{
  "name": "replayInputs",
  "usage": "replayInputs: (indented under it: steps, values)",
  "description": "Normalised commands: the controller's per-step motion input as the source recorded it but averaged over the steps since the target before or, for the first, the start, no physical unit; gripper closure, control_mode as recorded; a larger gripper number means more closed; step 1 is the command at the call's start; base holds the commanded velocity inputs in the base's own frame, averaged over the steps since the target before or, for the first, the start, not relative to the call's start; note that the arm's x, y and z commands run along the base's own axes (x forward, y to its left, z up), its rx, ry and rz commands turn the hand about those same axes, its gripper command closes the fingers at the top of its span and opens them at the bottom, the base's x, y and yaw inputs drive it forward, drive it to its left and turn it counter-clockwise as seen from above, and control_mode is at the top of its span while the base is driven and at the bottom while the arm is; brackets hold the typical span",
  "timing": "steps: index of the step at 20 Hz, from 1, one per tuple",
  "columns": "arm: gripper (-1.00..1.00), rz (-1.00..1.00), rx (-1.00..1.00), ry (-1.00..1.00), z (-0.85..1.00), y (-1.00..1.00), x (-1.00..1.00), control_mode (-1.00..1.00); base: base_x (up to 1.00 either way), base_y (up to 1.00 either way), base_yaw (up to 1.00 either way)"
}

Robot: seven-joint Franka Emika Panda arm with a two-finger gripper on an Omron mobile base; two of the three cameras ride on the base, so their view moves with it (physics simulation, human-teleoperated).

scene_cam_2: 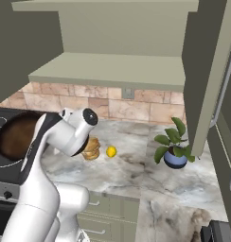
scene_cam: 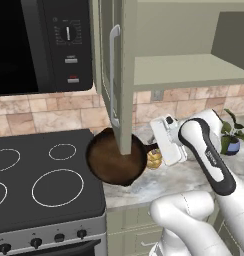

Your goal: Pick the pan from the cabinet and place it on the stove. Then turn on the stove burner for the pan.

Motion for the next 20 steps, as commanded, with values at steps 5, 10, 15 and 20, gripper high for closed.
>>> replayInputs:
  steps: [5,10,15,20]
  values:
    - [1.0,0.02,0.0,0.06,-0.32,0.32,0.1,-1.0,0.0,0.0,0.0]
    - [1.0,0.01,0.0,0.06,-0.3,0.35,0.1,-1.0,0.0,0.0,0.0]
    - [1.0,0.0,0.0,0.09,-0.21,0.33,0.18,-1.0,0.0,0.0,0.0]
    - [1.0,0.0,0.0,0.1,-0.22,0.38,0.18,-1.0,0.0,0.0,0.0]
